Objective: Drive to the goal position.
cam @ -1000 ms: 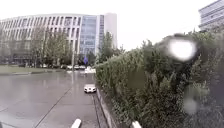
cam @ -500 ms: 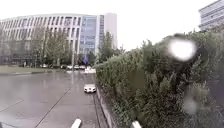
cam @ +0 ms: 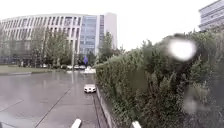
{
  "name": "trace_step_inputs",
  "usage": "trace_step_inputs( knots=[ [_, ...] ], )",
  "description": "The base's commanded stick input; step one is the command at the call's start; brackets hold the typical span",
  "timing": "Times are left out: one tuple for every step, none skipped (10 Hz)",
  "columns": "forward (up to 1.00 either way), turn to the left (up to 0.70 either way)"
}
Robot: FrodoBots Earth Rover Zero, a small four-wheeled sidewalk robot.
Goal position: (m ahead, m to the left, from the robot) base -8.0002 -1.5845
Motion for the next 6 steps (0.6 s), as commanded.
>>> trace_step_inputs(
  knots=[
    [0.05,0.00],
    [0.05,0.00],
    [0.04,0.00],
    [0.05,0.00],
    [0.05,0.00],
    [0.05,0.00]
  ],
)
